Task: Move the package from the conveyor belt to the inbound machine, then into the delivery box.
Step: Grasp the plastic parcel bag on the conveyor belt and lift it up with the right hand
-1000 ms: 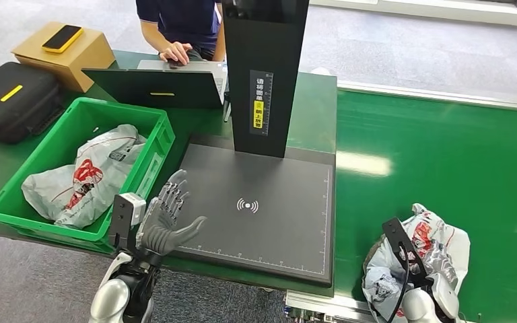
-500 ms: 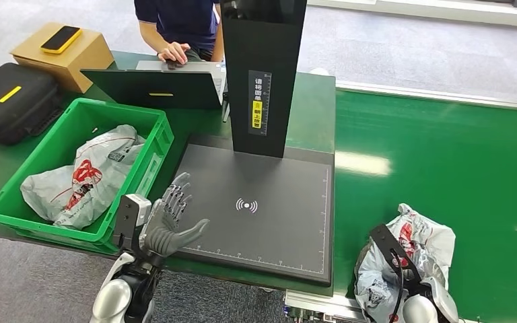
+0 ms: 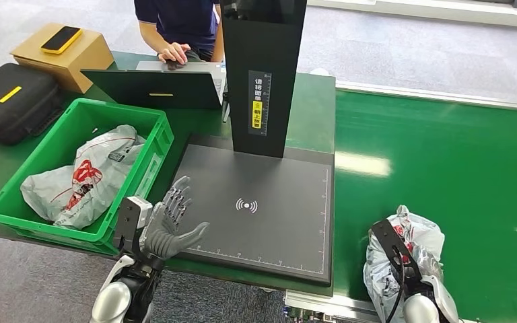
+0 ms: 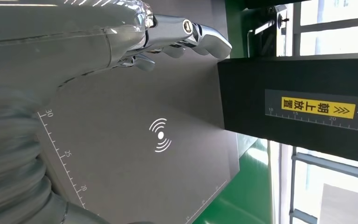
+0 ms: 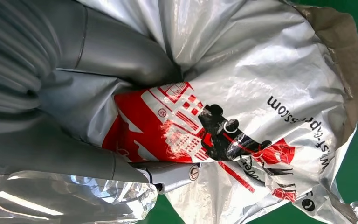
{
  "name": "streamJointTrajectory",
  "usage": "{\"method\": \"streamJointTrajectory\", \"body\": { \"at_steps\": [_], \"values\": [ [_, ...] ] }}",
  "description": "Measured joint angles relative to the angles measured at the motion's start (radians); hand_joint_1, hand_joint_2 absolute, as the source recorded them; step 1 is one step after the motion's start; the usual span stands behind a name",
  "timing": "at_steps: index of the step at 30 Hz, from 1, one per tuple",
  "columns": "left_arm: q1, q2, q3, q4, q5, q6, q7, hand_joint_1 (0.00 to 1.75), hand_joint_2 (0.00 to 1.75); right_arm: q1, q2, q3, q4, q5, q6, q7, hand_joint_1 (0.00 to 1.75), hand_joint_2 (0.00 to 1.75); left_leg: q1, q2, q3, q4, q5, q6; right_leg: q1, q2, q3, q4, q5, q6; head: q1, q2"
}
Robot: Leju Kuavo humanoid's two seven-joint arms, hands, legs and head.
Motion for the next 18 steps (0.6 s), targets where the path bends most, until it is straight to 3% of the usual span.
{"method": "streamJointTrajectory", "body": {
  "at_steps": [2,18],
  "values": [
    [0.0,0.0,0.0,0.0,0.0,0.0,0.0,0.0,1.75,-0.001,0.0,0.001,0.0,0.0,-0.001,0.0,0.0,1.75,0.0,0.0,0.0,0.0,0.0,0.0,0.0,0.0,0.0,0.0,0.0,0.0,0.0,0.0],
    [0.0,0.0,0.0,0.0,0.0,0.0,0.0,0.0,1.75,-0.006,0.001,0.013,0.003,0.006,-0.017,0.002,0.0,1.75,0.0,0.0,0.0,0.0,0.0,0.0,0.0,0.0,0.0,0.0,0.0,0.0,0.0,0.0]
  ]
}}
